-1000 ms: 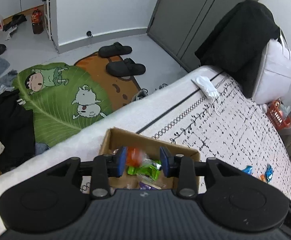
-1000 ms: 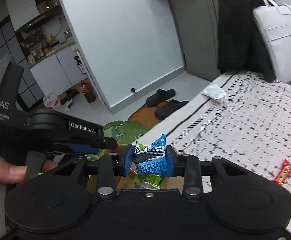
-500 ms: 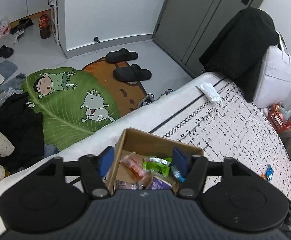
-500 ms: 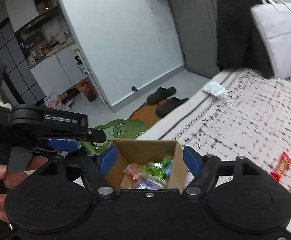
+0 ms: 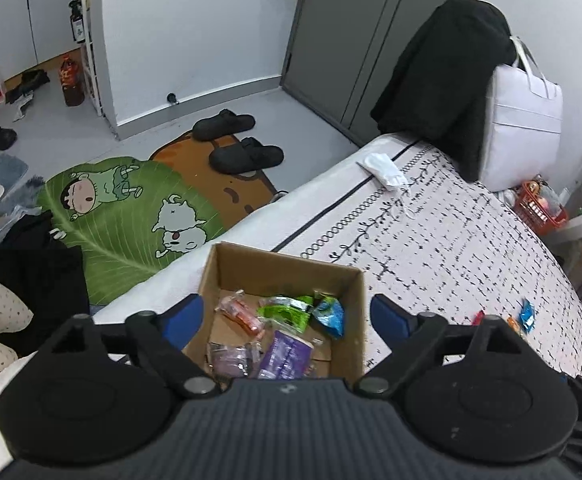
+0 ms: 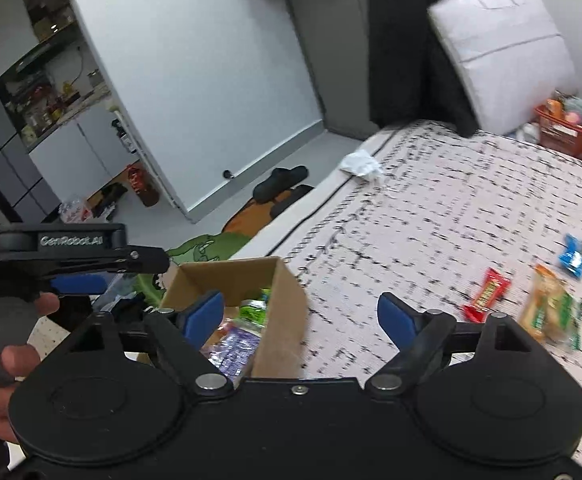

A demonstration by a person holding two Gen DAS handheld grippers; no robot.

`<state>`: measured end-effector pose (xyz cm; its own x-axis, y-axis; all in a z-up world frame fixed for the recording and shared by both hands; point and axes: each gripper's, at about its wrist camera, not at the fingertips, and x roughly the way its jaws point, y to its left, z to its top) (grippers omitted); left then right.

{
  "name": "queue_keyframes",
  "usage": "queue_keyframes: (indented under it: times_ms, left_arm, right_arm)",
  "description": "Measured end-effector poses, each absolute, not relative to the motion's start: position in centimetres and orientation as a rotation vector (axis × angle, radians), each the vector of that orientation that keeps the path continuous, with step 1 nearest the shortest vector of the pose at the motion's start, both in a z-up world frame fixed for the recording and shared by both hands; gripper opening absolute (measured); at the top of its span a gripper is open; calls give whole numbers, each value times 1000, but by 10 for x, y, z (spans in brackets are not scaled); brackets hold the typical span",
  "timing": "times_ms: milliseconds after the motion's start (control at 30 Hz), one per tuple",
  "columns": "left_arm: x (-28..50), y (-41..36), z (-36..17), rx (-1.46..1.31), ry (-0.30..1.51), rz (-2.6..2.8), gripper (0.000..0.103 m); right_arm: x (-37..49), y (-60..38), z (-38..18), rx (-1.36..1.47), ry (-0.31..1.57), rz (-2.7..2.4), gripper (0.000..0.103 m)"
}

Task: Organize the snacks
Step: 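Move both open tools back from the box to the remaining snacks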

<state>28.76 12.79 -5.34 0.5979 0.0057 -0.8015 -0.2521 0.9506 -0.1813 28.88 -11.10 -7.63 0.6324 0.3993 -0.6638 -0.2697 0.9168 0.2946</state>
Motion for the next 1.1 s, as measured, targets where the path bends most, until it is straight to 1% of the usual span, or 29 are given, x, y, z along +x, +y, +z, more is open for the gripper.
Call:
queue_keyframes:
  times_ms: [67, 167, 267, 433, 600, 1100]
  left_arm:
    - [286, 119, -52, -283, 917, 143, 95]
    - [286, 102, -50, -263, 909, 134, 97]
    - [285, 87, -49, -254, 905, 126, 103]
    - [285, 61, -50, -230, 891, 100, 103]
    - [286, 38, -57, -225, 917, 72, 103]
    - [297, -27, -71, -242, 892, 31, 103]
  right_arm:
    - [286, -123, -73, 180, 789, 370, 87]
    - [283, -140, -71, 185, 776, 350, 89]
    - [283, -159, -72, 192, 764, 321, 92]
    - [282, -187, -79, 193, 771, 262, 92]
    - [278, -213, -77, 237, 758, 234, 96]
    - [279, -297, -79, 302, 748, 104, 96]
